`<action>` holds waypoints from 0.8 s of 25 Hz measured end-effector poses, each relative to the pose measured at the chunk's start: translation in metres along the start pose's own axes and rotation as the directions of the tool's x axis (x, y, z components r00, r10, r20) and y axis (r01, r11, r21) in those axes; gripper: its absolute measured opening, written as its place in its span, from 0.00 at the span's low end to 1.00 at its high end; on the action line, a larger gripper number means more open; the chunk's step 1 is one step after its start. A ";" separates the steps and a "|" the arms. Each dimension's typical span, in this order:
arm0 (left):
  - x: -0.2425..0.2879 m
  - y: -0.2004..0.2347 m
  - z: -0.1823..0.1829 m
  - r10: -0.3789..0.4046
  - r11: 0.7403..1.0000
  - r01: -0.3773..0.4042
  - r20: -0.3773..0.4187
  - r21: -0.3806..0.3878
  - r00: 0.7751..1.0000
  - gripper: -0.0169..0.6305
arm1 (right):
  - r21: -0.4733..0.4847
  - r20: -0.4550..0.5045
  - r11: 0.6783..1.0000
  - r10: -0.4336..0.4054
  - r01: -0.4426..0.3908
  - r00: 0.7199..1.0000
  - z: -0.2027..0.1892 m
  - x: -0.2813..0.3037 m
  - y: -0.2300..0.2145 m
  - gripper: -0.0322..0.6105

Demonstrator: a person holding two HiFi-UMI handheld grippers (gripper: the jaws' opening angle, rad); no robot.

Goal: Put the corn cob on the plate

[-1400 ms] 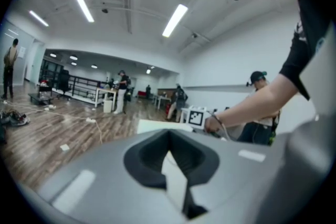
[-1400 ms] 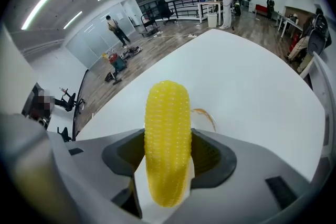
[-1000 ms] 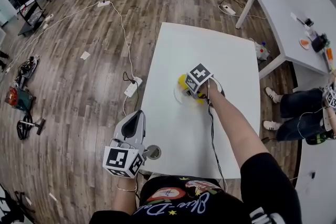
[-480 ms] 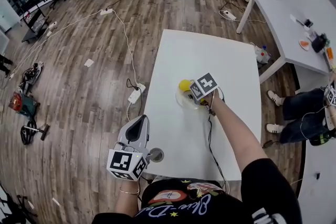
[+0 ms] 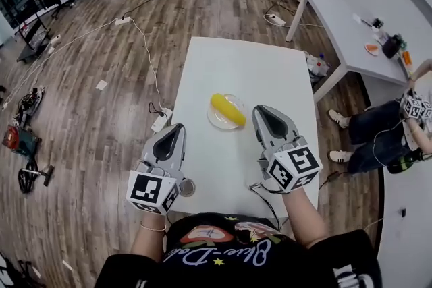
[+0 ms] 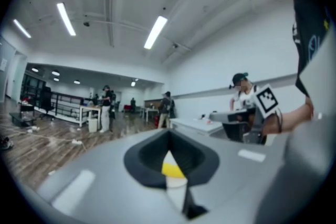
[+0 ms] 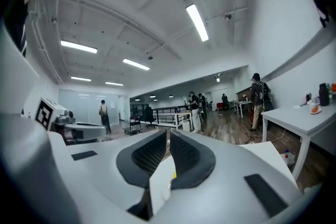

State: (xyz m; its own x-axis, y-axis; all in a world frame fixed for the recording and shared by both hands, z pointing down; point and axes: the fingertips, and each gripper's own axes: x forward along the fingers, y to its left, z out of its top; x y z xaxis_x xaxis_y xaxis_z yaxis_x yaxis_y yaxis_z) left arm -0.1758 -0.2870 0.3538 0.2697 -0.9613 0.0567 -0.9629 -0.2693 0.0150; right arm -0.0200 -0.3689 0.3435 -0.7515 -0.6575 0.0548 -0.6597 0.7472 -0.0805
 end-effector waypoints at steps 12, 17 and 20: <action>0.018 -0.063 0.034 -0.162 0.986 0.160 0.058 0.034 0.985 0.01 | 0.182 0.043 0.983 -0.010 0.002 0.999 0.017 -0.071 0.033 0.07; 0.015 -0.072 0.032 -0.179 0.983 0.176 0.047 0.052 0.983 0.01 | 0.217 0.028 0.976 -0.015 0.008 1.000 0.008 -0.073 0.032 0.07; 0.012 -0.070 0.028 -0.174 0.982 0.171 0.033 0.078 0.984 0.01 | 0.233 0.022 0.973 -0.006 0.000 1.000 0.005 -0.073 0.032 0.07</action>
State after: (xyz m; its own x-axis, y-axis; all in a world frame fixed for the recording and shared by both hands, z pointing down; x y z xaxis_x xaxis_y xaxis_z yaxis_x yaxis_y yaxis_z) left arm -0.1055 -0.2817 0.3258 0.4326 -0.9014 0.0198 -0.8998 -0.4331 -0.0530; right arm 0.0141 -0.2971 0.3322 -0.7473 -0.6636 0.0336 -0.6391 0.7040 -0.3098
